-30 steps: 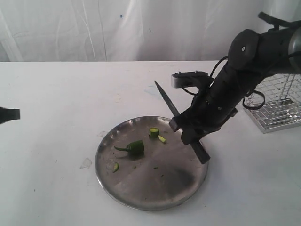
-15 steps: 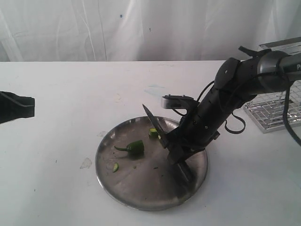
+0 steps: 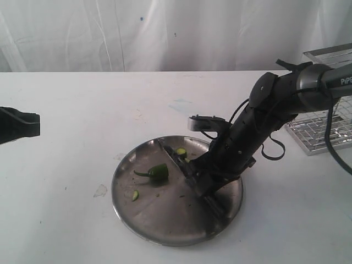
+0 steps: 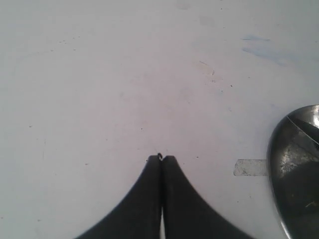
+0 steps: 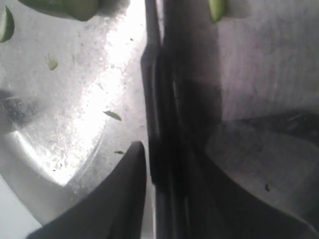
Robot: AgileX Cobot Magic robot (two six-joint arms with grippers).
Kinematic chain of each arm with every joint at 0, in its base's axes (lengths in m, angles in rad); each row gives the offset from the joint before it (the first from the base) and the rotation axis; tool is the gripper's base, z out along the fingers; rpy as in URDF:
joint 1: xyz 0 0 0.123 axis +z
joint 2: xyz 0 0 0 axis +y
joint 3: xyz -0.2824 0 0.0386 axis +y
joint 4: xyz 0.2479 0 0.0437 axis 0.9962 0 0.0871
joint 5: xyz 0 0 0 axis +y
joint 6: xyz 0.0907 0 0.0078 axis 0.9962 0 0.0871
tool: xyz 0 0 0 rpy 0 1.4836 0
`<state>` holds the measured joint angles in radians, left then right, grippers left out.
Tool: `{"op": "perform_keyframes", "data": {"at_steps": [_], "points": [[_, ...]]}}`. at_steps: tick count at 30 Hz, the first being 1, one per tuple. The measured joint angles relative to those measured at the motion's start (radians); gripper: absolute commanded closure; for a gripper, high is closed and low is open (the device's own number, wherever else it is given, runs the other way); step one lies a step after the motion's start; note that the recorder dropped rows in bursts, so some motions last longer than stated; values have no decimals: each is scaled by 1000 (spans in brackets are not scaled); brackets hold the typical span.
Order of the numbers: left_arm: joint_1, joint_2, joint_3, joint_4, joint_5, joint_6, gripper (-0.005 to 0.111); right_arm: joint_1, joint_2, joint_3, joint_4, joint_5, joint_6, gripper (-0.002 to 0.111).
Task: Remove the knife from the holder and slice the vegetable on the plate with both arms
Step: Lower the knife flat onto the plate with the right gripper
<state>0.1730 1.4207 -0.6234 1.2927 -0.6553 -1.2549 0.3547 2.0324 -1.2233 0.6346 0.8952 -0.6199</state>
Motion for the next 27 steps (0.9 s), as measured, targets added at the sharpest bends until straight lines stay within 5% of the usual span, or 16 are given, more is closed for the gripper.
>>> {"op": "perform_keyframes", "data": {"at_steps": [18, 27], "points": [[0, 0, 0, -8, 0, 0, 107, 0, 0, 0, 5, 2, 0, 79], [0, 0, 0, -12, -2, 0, 107, 0, 0, -10, 16, 12, 0, 66]]}}
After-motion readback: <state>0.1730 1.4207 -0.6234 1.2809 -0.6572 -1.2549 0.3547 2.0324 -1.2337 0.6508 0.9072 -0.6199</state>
